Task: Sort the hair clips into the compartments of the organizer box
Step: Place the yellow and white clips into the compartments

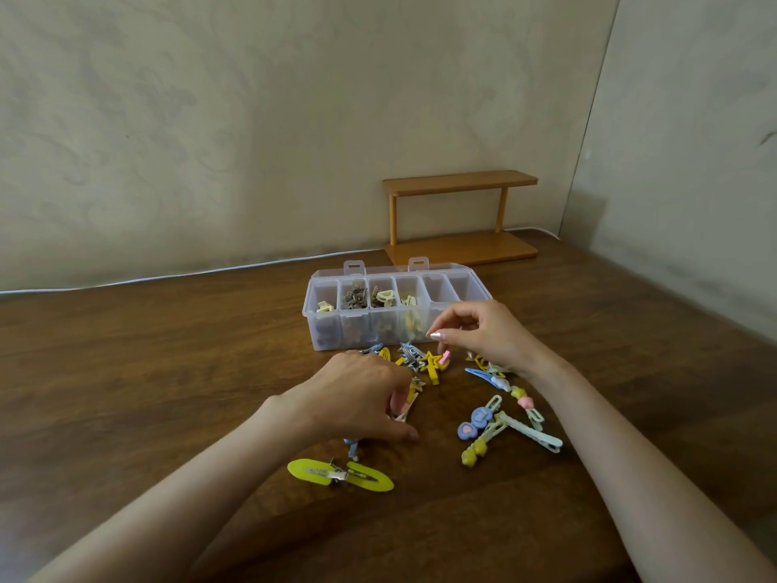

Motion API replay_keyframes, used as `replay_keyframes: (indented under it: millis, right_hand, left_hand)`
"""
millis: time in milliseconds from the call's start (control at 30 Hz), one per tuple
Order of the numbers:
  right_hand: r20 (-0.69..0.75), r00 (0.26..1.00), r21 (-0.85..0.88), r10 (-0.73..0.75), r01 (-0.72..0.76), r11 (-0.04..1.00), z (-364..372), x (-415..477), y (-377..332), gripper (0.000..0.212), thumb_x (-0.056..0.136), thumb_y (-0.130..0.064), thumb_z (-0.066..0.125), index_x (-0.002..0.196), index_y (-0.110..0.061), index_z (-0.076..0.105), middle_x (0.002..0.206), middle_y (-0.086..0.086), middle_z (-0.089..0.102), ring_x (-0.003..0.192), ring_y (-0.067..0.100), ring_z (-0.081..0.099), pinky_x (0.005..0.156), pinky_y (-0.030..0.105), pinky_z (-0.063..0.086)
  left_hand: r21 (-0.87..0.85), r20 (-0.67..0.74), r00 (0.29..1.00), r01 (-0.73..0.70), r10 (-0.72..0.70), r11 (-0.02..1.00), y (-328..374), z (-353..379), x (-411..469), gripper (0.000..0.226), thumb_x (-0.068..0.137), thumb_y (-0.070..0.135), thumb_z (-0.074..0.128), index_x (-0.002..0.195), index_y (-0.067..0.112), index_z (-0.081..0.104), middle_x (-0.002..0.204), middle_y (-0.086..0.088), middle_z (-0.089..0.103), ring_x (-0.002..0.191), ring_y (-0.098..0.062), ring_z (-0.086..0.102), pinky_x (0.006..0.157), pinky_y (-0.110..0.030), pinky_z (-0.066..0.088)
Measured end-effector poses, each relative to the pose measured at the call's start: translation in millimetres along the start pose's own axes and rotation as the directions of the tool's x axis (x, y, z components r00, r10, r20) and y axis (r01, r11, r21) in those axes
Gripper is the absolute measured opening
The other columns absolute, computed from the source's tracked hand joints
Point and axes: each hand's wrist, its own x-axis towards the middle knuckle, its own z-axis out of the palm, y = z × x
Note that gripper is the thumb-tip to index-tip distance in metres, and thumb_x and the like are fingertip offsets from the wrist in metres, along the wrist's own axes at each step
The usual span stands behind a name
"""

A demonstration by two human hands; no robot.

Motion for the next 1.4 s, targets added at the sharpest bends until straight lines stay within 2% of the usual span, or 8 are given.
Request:
replay_keyframes:
  millis: [367, 567, 667, 867, 1000, 1100, 1233, 1400]
  right_hand:
    - [-0.013, 1.0, -0.009, -0.003, 0.003, 1.0, -1, 0, 1, 0.007, 0.088, -0.016, 0.063, 0.092, -0.014, 0.069, 0.08, 0.003, 0.071, 0.079, 0.018, 0.066, 0.057, 0.021, 0.047]
    - [-0.034, 0.999, -0.085, -0.006, 0.003, 0.996, -4, 0, -7, 0.006, 0.089, -0.018, 0.062, 0.089, -0.017, 0.068, 0.079, -0.001, 0.07, 0.072, 0.008, 0.063, 0.059, 0.016, 0.041]
    - [-0.016, 1.0, -0.143, -0.016, 0.013, 0.99, -5, 0, -12, 0.006, 0.09, -0.02, 0.062, 0.09, -0.018, 0.068, 0.08, -0.002, 0.07, 0.075, 0.013, 0.065, 0.061, 0.022, 0.047]
    - [-0.066, 0.998, -0.093, -0.013, 0.006, 0.996, -5, 2, -7, 0.007, 0.09, -0.017, 0.061, 0.092, -0.019, 0.068, 0.078, -0.002, 0.069, 0.077, 0.015, 0.064, 0.059, 0.024, 0.048]
    - [-0.069, 0.998, -0.071, 0.006, -0.011, 0.997, -5, 2, 5, 0.006, 0.089, -0.02, 0.063, 0.089, -0.02, 0.068, 0.076, -0.001, 0.07, 0.07, 0.007, 0.062, 0.06, 0.02, 0.044]
    - [-0.08, 0.997, -0.065, 0.024, -0.03, 0.997, -7, 3, 8, 0.005, 0.089, -0.019, 0.063, 0.089, -0.02, 0.068, 0.077, -0.002, 0.07, 0.067, 0.003, 0.06, 0.06, 0.019, 0.043]
    - [-0.086, 0.996, -0.059, 0.018, -0.023, 0.998, -6, 3, 7, 0.005, 0.089, -0.018, 0.063, 0.089, -0.019, 0.068, 0.079, -0.002, 0.069, 0.074, 0.006, 0.062, 0.061, 0.017, 0.041]
    - [-0.079, 0.997, -0.078, 0.006, -0.012, 0.997, -5, 4, 8, 0.005, 0.089, -0.018, 0.063, 0.088, -0.021, 0.067, 0.079, -0.002, 0.07, 0.077, 0.01, 0.062, 0.066, 0.021, 0.043]
  left_hand:
    - [-0.039, -0.02, 1.0, -0.01, 0.009, 0.999, -3, -3, 1, 0.021, 0.082, 0.037, 0.058, 0.098, 0.024, 0.058, 0.103, 0.008, 0.049, 0.092, -0.007, 0.043, 0.074, -0.025, 0.043]
    - [-0.354, -0.17, 0.971, 0.098, -0.167, 0.93, -21, -23, 6, 0.012, 0.084, 0.031, 0.063, 0.085, 0.022, 0.056, 0.079, 0.011, 0.056, 0.072, -0.009, 0.055, 0.065, -0.023, 0.047]
    - [-0.496, -0.185, 0.951, 0.127, -0.247, 0.859, -29, -28, 9, 0.015, 0.082, 0.03, 0.067, 0.085, 0.016, 0.062, 0.074, 0.005, 0.06, 0.061, -0.002, 0.05, 0.057, -0.014, 0.042]
    - [-0.651, -0.416, 0.784, 0.096, -0.46, 0.753, -37, -32, 32, 0.014, 0.078, 0.018, 0.072, 0.084, 0.009, 0.063, 0.079, -0.008, 0.069, 0.073, -0.018, 0.067, 0.069, -0.028, 0.054]
    - [-0.571, -0.502, 0.709, 0.158, -0.495, 0.806, -41, -30, 62, 0.01, 0.083, 0.01, 0.066, 0.092, 0.008, 0.065, 0.089, -0.009, 0.069, 0.083, -0.02, 0.064, 0.079, -0.034, 0.054]
    - [-0.425, -0.521, 0.739, 0.209, -0.427, 0.881, -42, -23, 84, 0.015, 0.087, 0.005, 0.058, 0.099, 0.005, 0.066, 0.1, -0.011, 0.066, 0.092, -0.025, 0.06, 0.081, -0.036, 0.05]
    - [-0.139, -0.493, 0.798, 0.32, -0.346, 0.937, -42, -12, 98, 0.016, 0.089, 0.023, 0.057, 0.101, 0.016, 0.063, 0.104, -0.003, 0.065, 0.099, -0.022, 0.054, 0.078, -0.033, 0.041]
    - [-0.169, -0.502, 0.802, 0.276, -0.324, 0.946, -42, -8, 92, 0.023, 0.091, 0.027, 0.054, 0.112, 0.02, 0.058, 0.102, 0.001, 0.069, 0.101, -0.02, 0.053, 0.085, -0.033, 0.038]
